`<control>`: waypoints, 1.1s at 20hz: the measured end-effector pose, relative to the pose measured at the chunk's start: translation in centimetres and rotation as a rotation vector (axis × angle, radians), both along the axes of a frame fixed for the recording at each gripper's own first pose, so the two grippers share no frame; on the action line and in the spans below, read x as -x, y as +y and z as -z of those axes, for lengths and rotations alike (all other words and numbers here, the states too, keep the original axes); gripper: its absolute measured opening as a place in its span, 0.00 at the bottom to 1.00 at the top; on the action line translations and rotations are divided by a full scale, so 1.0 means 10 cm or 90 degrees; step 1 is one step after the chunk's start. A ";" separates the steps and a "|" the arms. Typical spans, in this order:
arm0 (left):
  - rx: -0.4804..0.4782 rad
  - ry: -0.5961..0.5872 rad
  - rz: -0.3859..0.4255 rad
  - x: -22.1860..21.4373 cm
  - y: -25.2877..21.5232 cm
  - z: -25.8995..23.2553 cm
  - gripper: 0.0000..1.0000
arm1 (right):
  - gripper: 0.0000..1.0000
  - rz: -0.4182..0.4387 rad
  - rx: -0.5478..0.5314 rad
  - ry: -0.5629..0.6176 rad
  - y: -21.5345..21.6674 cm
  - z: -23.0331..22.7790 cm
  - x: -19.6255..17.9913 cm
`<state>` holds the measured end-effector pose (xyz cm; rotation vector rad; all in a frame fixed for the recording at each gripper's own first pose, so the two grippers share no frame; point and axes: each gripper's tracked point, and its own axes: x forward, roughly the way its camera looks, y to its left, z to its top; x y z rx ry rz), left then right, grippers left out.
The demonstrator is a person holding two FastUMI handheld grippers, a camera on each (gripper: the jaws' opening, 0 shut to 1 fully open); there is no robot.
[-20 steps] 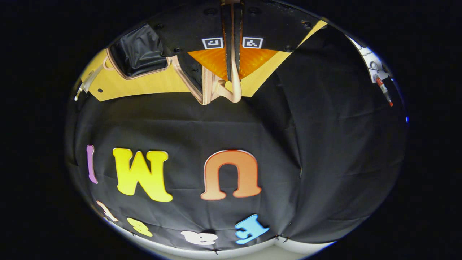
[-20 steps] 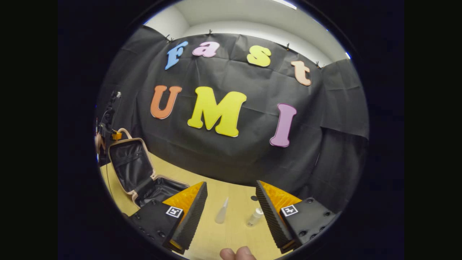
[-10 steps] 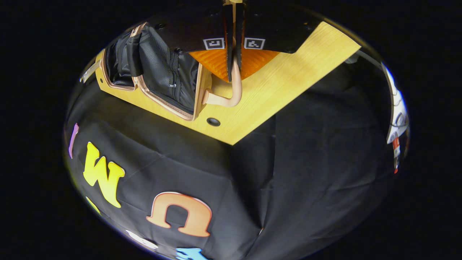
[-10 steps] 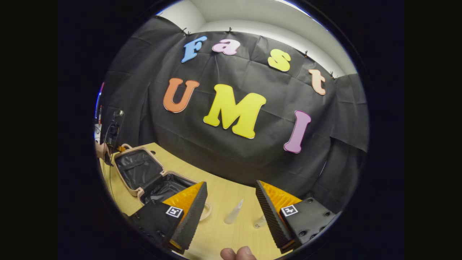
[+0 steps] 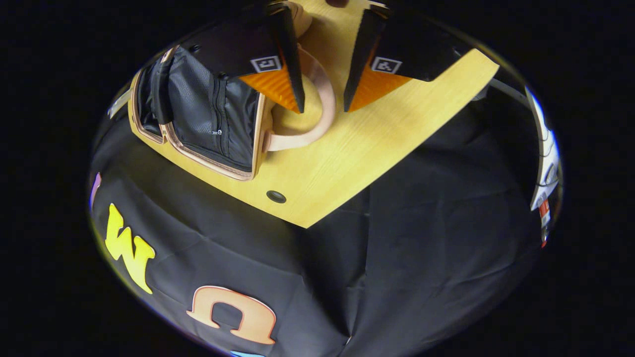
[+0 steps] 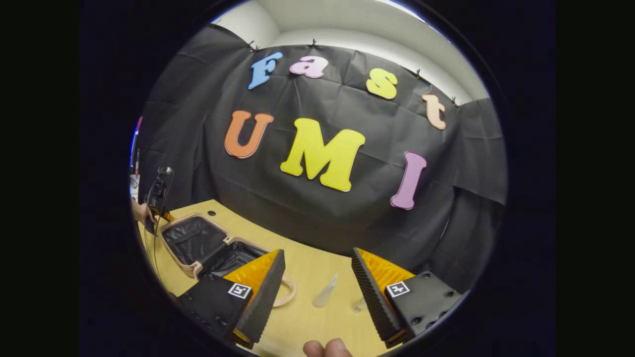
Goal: First open the suitcase, pack the skin care products into it, and then close the suitcase.
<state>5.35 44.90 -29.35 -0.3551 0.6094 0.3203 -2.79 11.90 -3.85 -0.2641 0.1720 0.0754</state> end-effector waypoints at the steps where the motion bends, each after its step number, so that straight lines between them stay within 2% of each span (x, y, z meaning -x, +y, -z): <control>1: -0.015 -0.015 0.001 0.02 -0.03 -0.16 0.77 | 0.80 0.004 -0.008 -0.001 -0.03 -0.01 0.01; 2: -0.038 -0.037 0.000 0.04 -0.12 -0.38 0.86 | 0.78 0.005 -0.019 -0.003 -0.08 0.00 0.00; 6: -0.111 -0.104 0.003 0.21 -0.68 -1.13 0.86 | 0.80 0.017 -0.066 -0.012 -0.30 0.00 -0.05; 7: -0.130 -0.115 0.011 0.25 -0.85 -1.28 0.97 | 0.80 0.018 -0.072 -0.013 -0.36 0.01 -0.05; 8: -0.156 -0.138 0.025 0.24 -1.15 -1.47 0.99 | 0.80 0.022 -0.077 -0.013 -0.48 0.04 -0.07; 11: -0.157 -0.179 0.047 0.29 -1.83 -1.84 0.98 | 0.80 0.033 -0.092 -0.008 -0.76 0.12 -0.06; 15: -0.145 -0.212 0.057 0.38 -2.45 -1.99 0.98 | 0.80 0.056 -0.105 -0.003 -1.15 0.19 -0.05; 20: -0.122 -0.199 0.173 0.41 -3.81 -1.72 0.98 | 0.80 0.088 -0.114 0.018 -1.91 0.38 -0.03; 22: -0.107 -0.183 0.240 0.36 -4.39 -1.60 0.98 | 0.80 0.096 -0.125 0.042 -2.11 0.53 0.00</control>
